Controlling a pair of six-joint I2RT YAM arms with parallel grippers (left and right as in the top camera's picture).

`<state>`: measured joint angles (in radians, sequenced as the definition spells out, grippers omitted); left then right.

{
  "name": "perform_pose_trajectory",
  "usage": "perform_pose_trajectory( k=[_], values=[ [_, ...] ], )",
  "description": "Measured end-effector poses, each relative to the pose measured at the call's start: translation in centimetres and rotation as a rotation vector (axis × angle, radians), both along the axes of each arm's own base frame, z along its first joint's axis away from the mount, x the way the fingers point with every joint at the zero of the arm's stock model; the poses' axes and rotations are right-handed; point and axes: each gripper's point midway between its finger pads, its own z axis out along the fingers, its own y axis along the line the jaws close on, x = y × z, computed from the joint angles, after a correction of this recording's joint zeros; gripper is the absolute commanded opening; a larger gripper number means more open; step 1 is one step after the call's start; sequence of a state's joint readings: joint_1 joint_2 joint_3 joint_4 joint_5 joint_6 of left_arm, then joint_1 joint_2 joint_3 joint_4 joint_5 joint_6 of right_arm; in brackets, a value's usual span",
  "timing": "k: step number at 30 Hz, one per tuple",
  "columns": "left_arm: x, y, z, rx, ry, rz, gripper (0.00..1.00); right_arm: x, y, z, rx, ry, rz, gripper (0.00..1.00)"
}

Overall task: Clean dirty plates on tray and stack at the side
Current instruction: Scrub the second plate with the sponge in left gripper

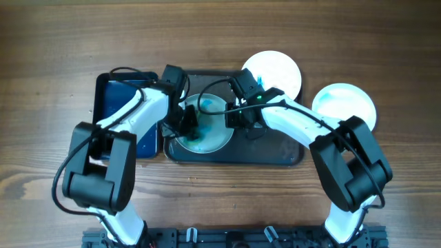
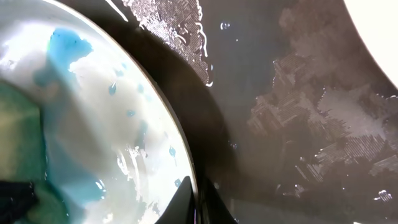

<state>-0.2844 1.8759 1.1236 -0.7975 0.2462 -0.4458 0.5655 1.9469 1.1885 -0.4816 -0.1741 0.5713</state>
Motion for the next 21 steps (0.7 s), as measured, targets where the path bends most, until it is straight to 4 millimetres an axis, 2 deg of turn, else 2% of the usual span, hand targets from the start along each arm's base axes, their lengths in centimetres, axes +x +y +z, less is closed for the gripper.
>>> perform_pose_trajectory(
  k=[3, 7, 12, 14, 15, 18, 21],
  values=[
    [0.1, -0.4, 0.0, -0.029, -0.023, -0.025, 0.04, 0.0, 0.0, 0.0, 0.007, 0.006, 0.0, 0.04],
    [0.8, -2.8, 0.2, -0.183, -0.102, -0.157, 0.04, -0.2, -0.2, -0.1, 0.005, 0.015, -0.002, 0.04],
    [3.2, -4.4, 0.4, -0.261, -0.222, -0.192, 0.04, -0.2, -0.2, -0.1, 0.005, 0.019, -0.01, 0.04],
    [4.4, -3.9, 0.2, -0.215, -0.239, -0.092, 0.04, -0.1, -0.2, 0.0, 0.011, 0.021, -0.019, 0.04],
    [4.3, -2.6, 0.1, -0.124, -0.201, 0.008, 0.04, -0.1, -0.2, 0.0, 0.011, 0.02, -0.019, 0.04],
    [2.9, -0.4, 0.0, -0.001, -0.124, 0.085, 0.04, -0.1, -0.2, 0.0, 0.011, 0.02, -0.019, 0.04],
    [1.1, 0.6, 0.0, 0.043, -0.055, 0.073, 0.04, -0.1, -0.2, 0.0, 0.012, 0.021, -0.022, 0.04]
  ],
)
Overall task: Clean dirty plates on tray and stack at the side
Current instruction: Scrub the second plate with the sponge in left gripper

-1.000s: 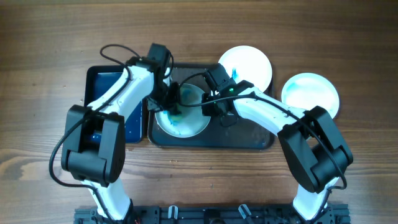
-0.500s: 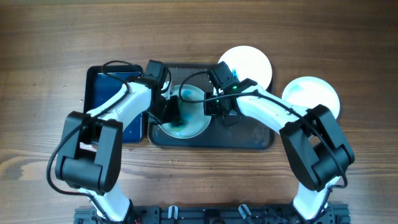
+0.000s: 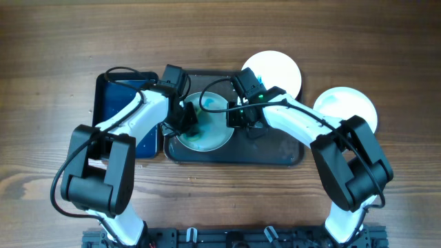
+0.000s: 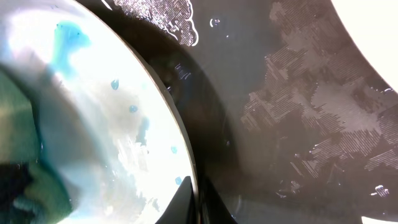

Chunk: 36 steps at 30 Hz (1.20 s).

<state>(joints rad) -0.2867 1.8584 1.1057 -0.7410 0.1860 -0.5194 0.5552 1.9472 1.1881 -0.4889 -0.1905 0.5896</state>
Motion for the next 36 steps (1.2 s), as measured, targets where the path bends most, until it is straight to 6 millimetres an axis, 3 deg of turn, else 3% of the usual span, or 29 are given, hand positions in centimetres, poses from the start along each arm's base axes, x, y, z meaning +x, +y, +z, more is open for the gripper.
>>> perform_pose_trajectory(
  k=[7, 12, 18, 22, 24, 27, 30, 32, 36],
  values=[
    [-1.4, -2.0, 0.2, -0.169, 0.006, -0.235, 0.04, 0.0, 0.0, 0.0, 0.0, 0.0, 0.0, 0.05],
    [2.2, -4.6, 0.3, -0.281, -0.138, -0.178, 0.04, 0.0, 0.0, 0.0, -0.001, -0.001, -0.001, 0.04],
    [4.3, -2.9, 0.1, -0.119, -0.205, -0.052, 0.04, 0.3, 0.0, 0.0, 0.004, -0.008, -0.003, 0.04],
    [2.7, -0.7, 0.0, -0.001, -0.124, -0.017, 0.04, 0.3, 0.1, 0.0, 0.005, -0.011, -0.003, 0.04],
    [0.9, -0.2, 0.1, 0.001, -0.049, -0.05, 0.04, 0.4, 0.1, 0.0, 0.006, -0.012, -0.003, 0.04],
    [-1.4, -1.6, 0.2, -0.134, 0.03, -0.161, 0.04, 0.4, 0.1, 0.0, 0.007, -0.012, -0.002, 0.04],
    [-2.3, -4.1, 0.4, -0.306, 0.034, -0.25, 0.04, 0.4, 0.1, 0.0, 0.013, -0.012, 0.011, 0.04],
    [-1.7, -5.2, 0.5, -0.379, -0.011, -0.282, 0.04, 0.4, 0.0, 0.0, 0.021, -0.006, 0.016, 0.04],
    [1.4, -6.9, 0.9, -0.434, -0.173, -0.325, 0.04, 0.3, 0.0, 0.0, 0.03, 0.0, 0.024, 0.04]
  ],
)
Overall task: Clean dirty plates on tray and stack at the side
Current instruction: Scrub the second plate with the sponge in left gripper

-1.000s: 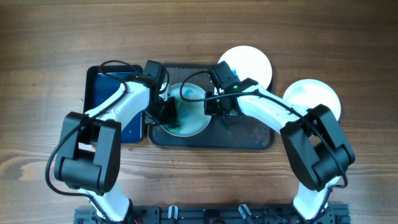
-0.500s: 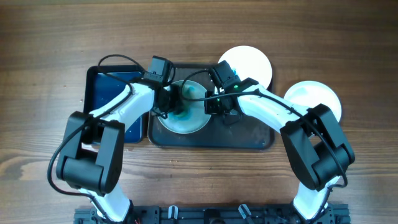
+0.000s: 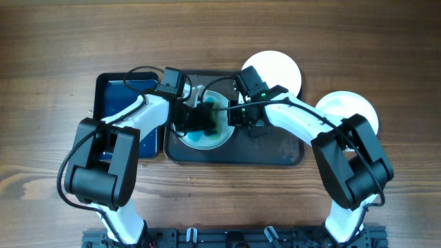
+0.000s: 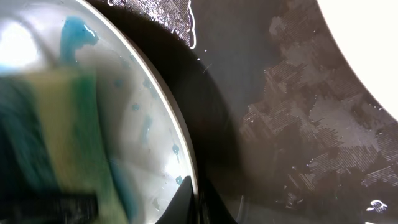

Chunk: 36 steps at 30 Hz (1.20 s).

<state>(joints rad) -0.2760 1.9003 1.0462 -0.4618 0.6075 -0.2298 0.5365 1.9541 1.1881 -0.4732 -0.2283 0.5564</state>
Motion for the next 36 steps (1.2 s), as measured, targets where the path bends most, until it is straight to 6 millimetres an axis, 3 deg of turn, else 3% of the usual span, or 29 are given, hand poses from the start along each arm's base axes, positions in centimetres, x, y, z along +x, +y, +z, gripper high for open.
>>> perform_pose_trajectory(
  k=[5, 7, 11, 16, 17, 19, 22, 26, 31, 35, 36],
  values=[
    [2.4, 1.8, -0.7, 0.154, -0.066, 0.121, 0.04, -0.1, 0.1, 0.0, 0.005, 0.004, 0.003, 0.04],
    [3.0, 3.7, -0.8, 0.274, -0.068, 0.206, 0.04, 0.0, 0.1, 0.0, 0.005, 0.004, 0.003, 0.04],
    [1.8, 6.4, -0.8, 0.422, 0.003, 0.299, 0.04, 0.0, 0.1, 0.0, 0.006, 0.004, 0.002, 0.04],
    [-1.5, 5.2, -0.7, 0.322, 0.15, 0.2, 0.04, 0.0, 0.1, 0.0, 0.006, 0.004, 0.002, 0.04],
    [-3.1, 3.5, -0.5, 0.22, 0.192, 0.103, 0.04, 0.0, 0.1, 0.0, 0.006, 0.003, 0.003, 0.04],
    [-3.8, 2.0, -0.5, 0.139, 0.194, 0.037, 0.04, 0.0, 0.0, -0.1, 0.005, 0.005, 0.001, 0.04],
    [-2.8, 0.1, -0.3, 0.045, 0.119, -0.012, 0.04, 0.0, 0.0, 0.0, 0.006, 0.005, 0.001, 0.04],
    [1.4, -0.6, -0.2, 0.044, -0.043, 0.059, 0.04, 0.0, 0.0, 0.0, 0.005, 0.005, 0.001, 0.04],
    [3.9, 1.8, -0.6, 0.187, -0.1, 0.208, 0.04, 0.0, 0.1, -0.1, 0.008, 0.007, 0.002, 0.04],
    [3.9, 4.6, -0.4, 0.338, -0.052, 0.287, 0.04, 0.0, 0.1, -0.1, 0.008, 0.006, 0.002, 0.04],
    [3.6, 6.2, -0.1, 0.409, -0.015, 0.313, 0.04, 0.0, 0.1, -0.1, 0.008, 0.006, 0.002, 0.04]
  ],
)
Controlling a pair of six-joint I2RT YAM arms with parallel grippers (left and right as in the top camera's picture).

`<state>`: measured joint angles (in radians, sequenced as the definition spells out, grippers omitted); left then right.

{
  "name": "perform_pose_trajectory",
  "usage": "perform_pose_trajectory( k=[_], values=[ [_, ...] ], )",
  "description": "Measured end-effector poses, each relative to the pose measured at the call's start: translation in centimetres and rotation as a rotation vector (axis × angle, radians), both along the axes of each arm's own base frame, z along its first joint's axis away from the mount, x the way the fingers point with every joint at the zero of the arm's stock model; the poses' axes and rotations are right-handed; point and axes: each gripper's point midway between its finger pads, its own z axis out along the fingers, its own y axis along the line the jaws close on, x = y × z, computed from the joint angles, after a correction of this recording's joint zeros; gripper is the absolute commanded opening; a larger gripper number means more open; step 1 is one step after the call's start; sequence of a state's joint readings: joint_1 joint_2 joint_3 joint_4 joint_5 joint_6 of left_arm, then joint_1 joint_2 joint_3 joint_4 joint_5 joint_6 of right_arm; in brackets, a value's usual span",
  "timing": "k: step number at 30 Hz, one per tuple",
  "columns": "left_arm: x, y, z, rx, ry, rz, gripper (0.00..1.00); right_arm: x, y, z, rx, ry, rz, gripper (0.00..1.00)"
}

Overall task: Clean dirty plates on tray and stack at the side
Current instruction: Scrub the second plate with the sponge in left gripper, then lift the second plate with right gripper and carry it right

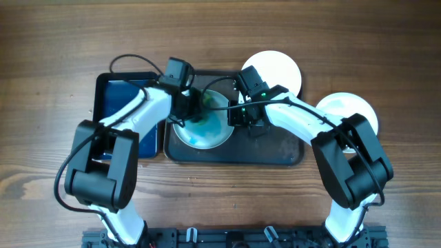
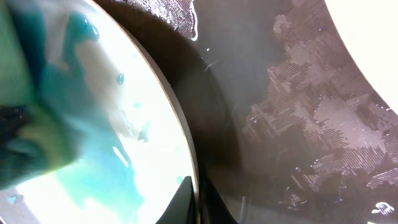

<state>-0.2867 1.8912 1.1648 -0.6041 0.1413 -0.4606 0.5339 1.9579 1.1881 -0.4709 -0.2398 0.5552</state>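
A white plate (image 1: pixel 205 134) smeared with blue liquid lies at the left end of the black tray (image 1: pixel 275 150). My right gripper (image 1: pixel 233 117) is shut on the plate's right rim; in the right wrist view its fingertips (image 2: pixel 196 202) pinch the rim of the plate (image 2: pixel 124 118) from both sides. My left gripper (image 1: pixel 187 109) is over the plate's far left part, shut on a green sponge (image 2: pixel 18 62) that presses on the plate. Blue liquid covers the plate's near half.
Two white plates lie on the wooden table to the right of the tray, one at the back (image 1: pixel 275 69) and one further right (image 1: pixel 348 105). A blue basin (image 1: pixel 118 103) sits left of the tray. The tray floor (image 2: pixel 292 99) is wet.
My left gripper with the sponge has moved from the plate's middle to its far left part. The blue liquid now spreads over the plate's near half. My right gripper still holds the rim.
The sponge was first at the plate's near left, then a little further back on the left, then across the middle, and now at the far left. All along my right gripper stayed shut on the plate's right rim, and the blue smear spread.
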Motion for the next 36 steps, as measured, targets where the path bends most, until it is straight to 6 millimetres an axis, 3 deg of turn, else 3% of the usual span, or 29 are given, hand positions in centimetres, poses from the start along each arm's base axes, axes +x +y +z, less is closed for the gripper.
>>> perform_pose_trajectory(
  k=[3, 9, 14, 17, 20, 22, 27, 32, 36],
  values=[
    [-0.1, 2.5, 1.4, 0.089, 0.072, 0.049, 0.04, 0.0, 0.0, 0.0, 0.0, -0.001, 0.0, 0.04],
    [1.3, 6.2, 7.1, 0.126, 0.121, 0.143, 0.04, -0.1, -0.1, 0.0, -0.003, 0.005, 0.0, 0.04],
    [1.2, 8.7, 7.7, 0.061, 0.156, 0.189, 0.04, -1.3, -1.2, 1.5, -0.112, -0.033, 0.025, 0.04],
    [1.4, 9.9, 7.7, 0.046, 0.155, 0.22, 0.04, -1.7, -1.7, 5.5, -0.215, -0.177, 0.072, 0.04],
    [1.9, 10.1, 7.8, 0.036, 0.137, 0.226, 0.04, -2.2, -1.7, 11.8, -0.324, -0.422, 0.114, 0.04],
    [2.1, 9.8, 7.8, 0.027, 0.129, 0.221, 0.04, -2.7, -2.2, 14.6, -0.422, -0.548, 0.121, 0.04],
    [2.8, 9.4, 7.9, 0.014, 0.1, 0.214, 0.04, -3.6, -2.8, 19.4, -0.711, -0.83, 0.135, 0.04],
    [3.0, 9.3, 8.0, 0.008, 0.095, 0.212, 0.04, -4.6, -1.4, 25.5, -0.904, -1.127, 0.066, 0.04],
    [3.1, 9.2, 8.0, 0.005, 0.089, 0.211, 0.04, -4.5, -1.3, 29.0, -1.007, -1.225, -0.003, 0.04]
  ],
)
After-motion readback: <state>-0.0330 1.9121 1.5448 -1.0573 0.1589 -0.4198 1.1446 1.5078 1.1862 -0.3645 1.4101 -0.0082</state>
